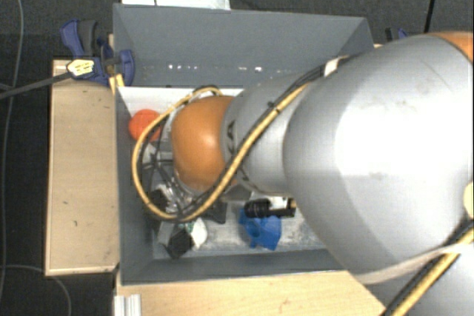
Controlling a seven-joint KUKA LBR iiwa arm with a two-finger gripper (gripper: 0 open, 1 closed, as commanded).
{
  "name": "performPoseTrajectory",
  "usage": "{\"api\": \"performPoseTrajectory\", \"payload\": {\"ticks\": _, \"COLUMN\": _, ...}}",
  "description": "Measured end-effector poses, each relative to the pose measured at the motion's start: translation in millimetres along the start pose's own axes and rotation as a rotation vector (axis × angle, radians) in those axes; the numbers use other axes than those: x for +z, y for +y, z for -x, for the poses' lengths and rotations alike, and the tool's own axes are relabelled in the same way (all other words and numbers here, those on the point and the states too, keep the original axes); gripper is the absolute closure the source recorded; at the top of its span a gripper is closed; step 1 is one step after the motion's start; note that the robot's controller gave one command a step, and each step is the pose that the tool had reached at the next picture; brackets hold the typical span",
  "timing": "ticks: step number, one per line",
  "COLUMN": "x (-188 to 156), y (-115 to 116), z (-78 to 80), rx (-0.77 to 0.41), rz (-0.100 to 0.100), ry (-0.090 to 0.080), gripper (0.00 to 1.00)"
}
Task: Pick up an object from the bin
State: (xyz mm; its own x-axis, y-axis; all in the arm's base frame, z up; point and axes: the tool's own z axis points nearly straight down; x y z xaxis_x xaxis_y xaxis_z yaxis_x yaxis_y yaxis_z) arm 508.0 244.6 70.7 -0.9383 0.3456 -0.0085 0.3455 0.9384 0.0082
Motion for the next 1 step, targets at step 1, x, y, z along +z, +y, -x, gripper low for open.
{"api": "performPoseTrajectory", "payload": {"ticks": 1, "x": 0.0, "y": 3.2, "z": 41.2, "rx": 0.123, "rz": 0.001, "ry": 0.003, "gripper": 0.00}}
